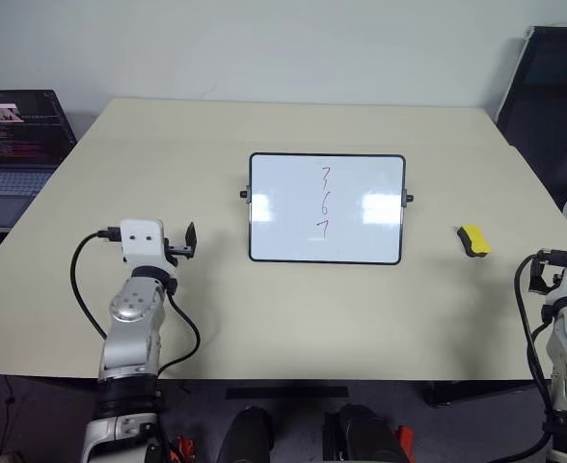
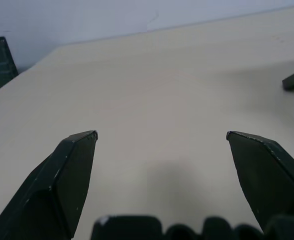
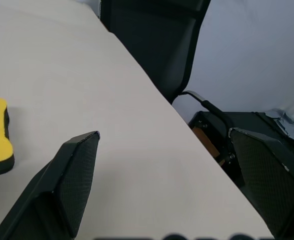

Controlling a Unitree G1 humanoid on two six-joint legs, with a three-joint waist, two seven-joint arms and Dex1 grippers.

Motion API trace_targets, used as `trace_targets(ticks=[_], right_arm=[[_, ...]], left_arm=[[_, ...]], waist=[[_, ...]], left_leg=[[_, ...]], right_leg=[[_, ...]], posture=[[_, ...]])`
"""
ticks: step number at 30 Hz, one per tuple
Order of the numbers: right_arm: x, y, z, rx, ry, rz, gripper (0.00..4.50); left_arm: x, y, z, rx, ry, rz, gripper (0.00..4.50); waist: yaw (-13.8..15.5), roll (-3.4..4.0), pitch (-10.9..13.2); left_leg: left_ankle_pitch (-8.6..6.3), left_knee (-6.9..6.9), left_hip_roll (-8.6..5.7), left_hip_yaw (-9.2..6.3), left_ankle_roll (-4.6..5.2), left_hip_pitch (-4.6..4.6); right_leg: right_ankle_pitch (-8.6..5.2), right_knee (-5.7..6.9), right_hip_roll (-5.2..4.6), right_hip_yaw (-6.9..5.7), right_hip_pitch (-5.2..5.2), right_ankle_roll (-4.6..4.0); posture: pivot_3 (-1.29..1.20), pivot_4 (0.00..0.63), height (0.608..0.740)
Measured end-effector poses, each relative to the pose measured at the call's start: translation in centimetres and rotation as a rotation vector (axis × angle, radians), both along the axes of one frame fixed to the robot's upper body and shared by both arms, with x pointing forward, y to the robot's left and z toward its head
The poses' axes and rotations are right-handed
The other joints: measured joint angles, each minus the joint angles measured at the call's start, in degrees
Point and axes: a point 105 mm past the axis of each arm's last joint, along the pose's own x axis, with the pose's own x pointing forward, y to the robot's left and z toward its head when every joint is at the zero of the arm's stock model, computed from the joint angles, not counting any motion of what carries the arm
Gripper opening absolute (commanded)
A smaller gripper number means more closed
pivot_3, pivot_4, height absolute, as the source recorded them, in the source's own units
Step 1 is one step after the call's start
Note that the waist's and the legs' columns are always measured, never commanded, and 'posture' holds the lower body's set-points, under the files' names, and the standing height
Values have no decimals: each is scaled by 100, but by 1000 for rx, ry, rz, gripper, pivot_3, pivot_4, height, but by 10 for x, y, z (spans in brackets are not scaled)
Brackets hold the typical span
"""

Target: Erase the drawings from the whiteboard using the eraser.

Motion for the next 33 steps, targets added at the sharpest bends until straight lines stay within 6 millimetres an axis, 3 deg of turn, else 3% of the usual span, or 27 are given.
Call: trace_targets(ticks=[7,16,23,33], right_arm=[[7,22,11,56,50,136,4462],[22,39,23,120,121,273,4462],[39,60,30,223,163,349,4462],[50,55,15,318,222,332,4462]], left_arm=[[8,-37,50,-35,-62,-276,4500],[-11,-118,72,-132,-33,-770,4500],[-33,-150,48,-71,63,-1036,4500],[-62,-172,27,49,70,-1332,4500]], waist=[[1,1,1],[-26,1,1],[-42,2,2],[-18,4,3]], left_leg=[[0,1,-1,-5,0,-3],[0,1,0,-5,0,-2],[0,-1,0,-7,0,-8],[0,0,0,-3,1,-13]], right_leg=[[0,-3,0,-3,1,1],[-1,-2,3,-1,-1,1],[1,-6,5,-3,-3,-4],[1,-7,4,-5,-7,-7]], posture=[[0,150,740],[0,150,740],[0,150,740],[0,150,740]])
